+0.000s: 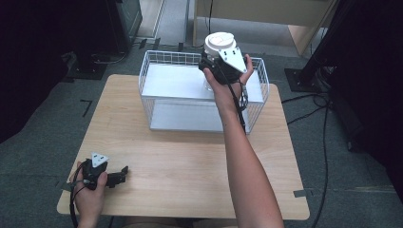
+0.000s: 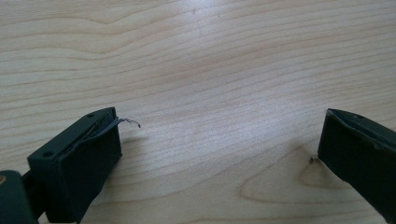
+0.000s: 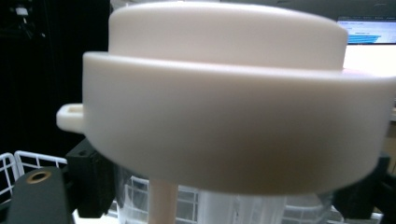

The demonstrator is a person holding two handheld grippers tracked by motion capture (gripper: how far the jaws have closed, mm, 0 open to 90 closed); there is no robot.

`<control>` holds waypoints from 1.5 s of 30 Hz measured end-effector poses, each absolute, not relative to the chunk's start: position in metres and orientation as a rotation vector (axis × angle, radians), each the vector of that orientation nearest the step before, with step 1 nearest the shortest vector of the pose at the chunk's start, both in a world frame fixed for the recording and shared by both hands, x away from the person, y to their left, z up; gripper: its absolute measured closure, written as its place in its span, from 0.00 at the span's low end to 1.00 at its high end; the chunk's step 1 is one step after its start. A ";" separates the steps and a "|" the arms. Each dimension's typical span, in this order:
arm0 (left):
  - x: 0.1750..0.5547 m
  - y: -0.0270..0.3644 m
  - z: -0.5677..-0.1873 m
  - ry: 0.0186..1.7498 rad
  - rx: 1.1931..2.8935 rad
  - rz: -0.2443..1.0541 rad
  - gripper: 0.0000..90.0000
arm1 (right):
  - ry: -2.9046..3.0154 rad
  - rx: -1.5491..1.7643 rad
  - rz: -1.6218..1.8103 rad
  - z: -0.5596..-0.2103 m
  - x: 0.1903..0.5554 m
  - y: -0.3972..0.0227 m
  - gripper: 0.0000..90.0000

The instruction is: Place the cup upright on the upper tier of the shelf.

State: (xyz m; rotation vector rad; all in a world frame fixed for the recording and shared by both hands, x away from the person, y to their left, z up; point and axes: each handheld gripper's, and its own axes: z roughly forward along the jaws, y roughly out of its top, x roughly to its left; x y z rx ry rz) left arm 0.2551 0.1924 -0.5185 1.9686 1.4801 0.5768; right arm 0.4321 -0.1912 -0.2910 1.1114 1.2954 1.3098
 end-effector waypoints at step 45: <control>0.255 0.191 -0.519 1.482 1.980 0.591 0.00 | 1.483 1.135 1.294 -0.381 0.348 -0.254 0.00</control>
